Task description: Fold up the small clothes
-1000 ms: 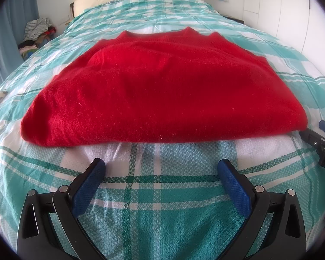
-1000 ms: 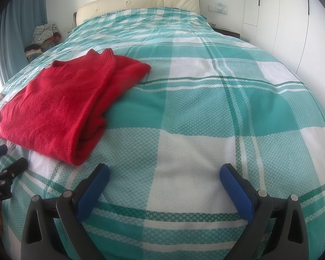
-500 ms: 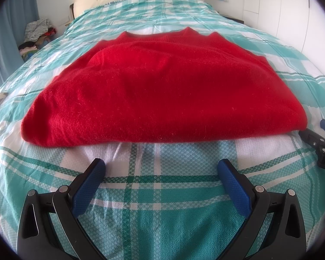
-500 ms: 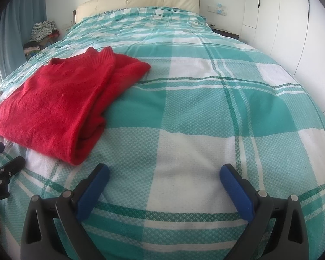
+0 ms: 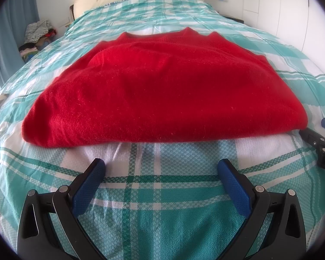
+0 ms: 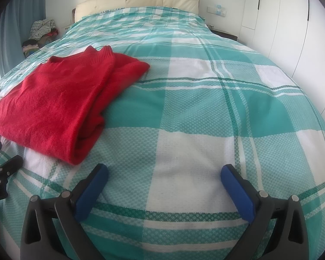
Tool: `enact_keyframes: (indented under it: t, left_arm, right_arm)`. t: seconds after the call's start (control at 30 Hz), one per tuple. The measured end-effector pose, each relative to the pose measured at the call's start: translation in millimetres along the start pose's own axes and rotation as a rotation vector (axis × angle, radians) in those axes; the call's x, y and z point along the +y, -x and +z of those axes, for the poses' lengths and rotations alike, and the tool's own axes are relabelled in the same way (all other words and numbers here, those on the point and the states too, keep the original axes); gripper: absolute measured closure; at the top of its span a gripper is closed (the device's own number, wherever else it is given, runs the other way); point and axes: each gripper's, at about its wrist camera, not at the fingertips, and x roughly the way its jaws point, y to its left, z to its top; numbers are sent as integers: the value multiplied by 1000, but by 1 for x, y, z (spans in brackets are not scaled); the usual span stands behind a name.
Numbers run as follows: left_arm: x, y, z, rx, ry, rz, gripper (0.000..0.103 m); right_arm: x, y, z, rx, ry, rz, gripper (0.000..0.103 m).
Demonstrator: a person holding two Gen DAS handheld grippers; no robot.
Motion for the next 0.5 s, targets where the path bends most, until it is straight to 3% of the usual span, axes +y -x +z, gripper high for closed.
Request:
enact_keyframes:
  t: [0.5]
  left_arm:
    - [0,0,0,1,-1,1,0]
  right_arm:
    - [2,0,0,0,2,-3,0]
